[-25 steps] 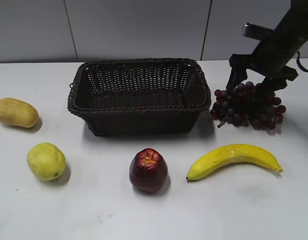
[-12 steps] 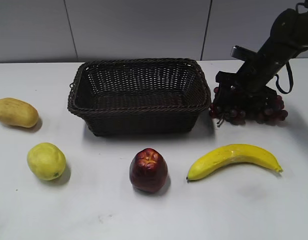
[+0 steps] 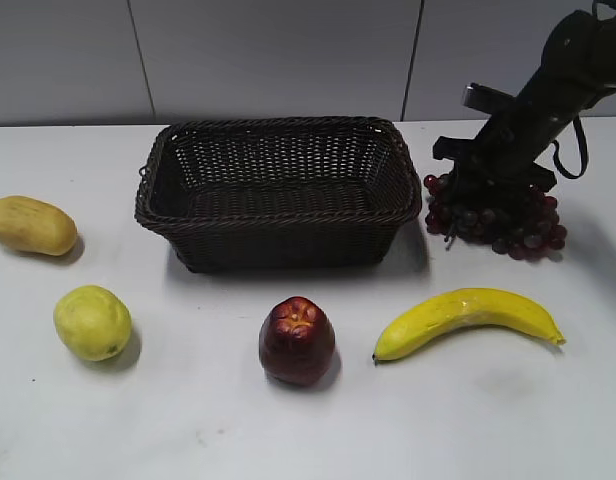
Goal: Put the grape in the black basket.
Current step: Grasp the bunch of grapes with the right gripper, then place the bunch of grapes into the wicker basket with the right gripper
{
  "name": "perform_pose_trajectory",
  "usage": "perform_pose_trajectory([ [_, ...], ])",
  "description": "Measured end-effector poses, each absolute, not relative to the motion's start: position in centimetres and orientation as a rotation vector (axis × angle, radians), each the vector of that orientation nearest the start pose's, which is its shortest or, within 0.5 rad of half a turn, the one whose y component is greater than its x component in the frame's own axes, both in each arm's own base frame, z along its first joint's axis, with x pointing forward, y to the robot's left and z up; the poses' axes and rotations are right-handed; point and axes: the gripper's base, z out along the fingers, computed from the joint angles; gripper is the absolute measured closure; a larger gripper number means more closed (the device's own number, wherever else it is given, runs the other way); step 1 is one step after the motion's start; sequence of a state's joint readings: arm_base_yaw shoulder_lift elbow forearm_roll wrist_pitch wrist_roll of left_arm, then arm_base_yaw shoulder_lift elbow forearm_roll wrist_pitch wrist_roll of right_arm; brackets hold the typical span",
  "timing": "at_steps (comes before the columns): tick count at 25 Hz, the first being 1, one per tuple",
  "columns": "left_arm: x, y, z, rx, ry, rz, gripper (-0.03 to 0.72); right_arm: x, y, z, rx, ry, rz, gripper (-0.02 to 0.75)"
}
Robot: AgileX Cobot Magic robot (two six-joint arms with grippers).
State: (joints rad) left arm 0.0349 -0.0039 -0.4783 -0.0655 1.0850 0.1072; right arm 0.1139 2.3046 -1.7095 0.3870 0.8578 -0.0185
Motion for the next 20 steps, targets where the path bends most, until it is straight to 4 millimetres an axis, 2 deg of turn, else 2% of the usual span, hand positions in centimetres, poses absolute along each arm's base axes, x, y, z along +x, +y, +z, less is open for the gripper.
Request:
perform_pose_trajectory([
  [3,-0.4,-0.5,26.9,0.079,2.083,0.007,0.452,46.1,7.8,13.5,0.08,2.897,0.462,0.461],
  [6,-0.4,-0.5,26.9,0.079,2.083,0.007,0.452,45.7,7.7,17.3,0.038,2.823,0.457,0.463],
  [14,-0.4,-0.5,26.9,0.079,2.083,0.007,0.452,43.0,7.5,31.3,-0.097,2.5,0.452,0.469],
  [16,-0.4,-0.5,26.9,0.079,2.083,0.007,0.452,42.1,7.9,34.6,-0.15,2.413,0.445,0.469],
  [20,-0.4,-0.5,26.9,0.079,2.083,0.007,0.452,40.3,9.9,39.7,-0.261,2.295,0.466,0.47],
])
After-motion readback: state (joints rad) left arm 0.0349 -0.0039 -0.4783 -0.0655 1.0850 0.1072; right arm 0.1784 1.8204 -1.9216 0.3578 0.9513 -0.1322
